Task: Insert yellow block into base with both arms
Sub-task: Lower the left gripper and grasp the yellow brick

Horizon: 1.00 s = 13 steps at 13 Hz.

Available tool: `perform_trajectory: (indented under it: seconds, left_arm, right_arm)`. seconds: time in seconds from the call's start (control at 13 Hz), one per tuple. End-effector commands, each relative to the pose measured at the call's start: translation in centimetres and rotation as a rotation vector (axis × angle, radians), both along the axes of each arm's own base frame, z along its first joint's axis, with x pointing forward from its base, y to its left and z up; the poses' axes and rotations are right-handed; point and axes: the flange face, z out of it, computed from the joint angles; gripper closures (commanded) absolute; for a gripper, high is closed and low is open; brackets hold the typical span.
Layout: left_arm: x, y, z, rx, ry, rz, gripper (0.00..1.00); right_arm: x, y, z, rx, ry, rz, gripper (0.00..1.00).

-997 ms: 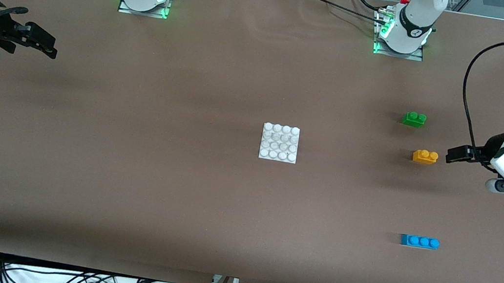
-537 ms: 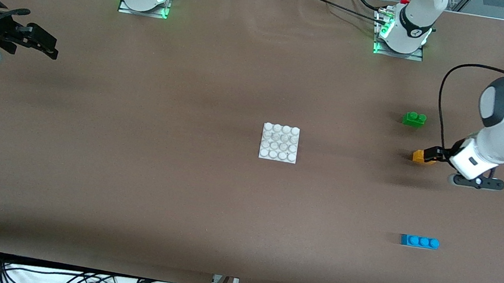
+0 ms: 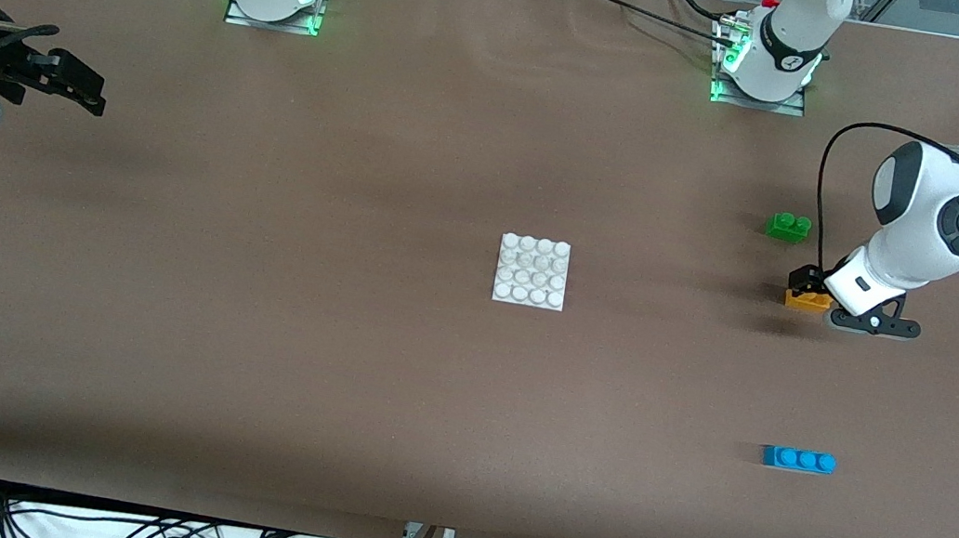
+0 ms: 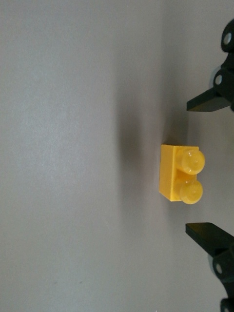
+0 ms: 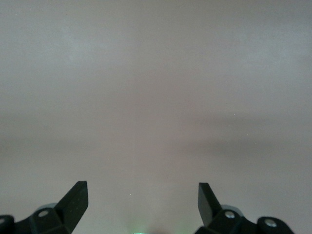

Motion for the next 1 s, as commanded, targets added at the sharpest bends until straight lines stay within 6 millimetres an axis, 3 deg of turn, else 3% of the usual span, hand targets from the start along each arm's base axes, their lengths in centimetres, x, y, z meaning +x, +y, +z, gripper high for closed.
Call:
perform_trajectory:
  seconds: [0.0,0.15,0.31,0.61,0.92]
  left_arm:
    - [-0.4,1.9,-1.2,0.012,-0.026,-0.053,0.00]
    - [-0.4,2.7,-2.1,0.005,-0.041,-0.050,0.00]
    - [-1.5,2.2,-3.8,-0.007,-0.034,-0.041,0.00]
    - [-2.0,1.7,-4.8,-0.020,-0.046,-0.036,0.00]
    - [-3.1,1.3,-7.1,-0.039,-0.076,-0.044,0.00]
  right_arm:
    - [0.1,-0.3,0.5,-0.012,-0.008,0.006,0.00]
    - [0.1,-0.2,0.5,-0.012,-0.008,0.007,0.00]
    - [0.1,-0.2,0.5,-0.012,-0.008,0.007,0.00]
    - [0.1,-0.2,0.5,-0.012,-0.008,0.007,0.00]
    - [0.1,-0.2,0.4,-0.012,-0.006,0.007,0.00]
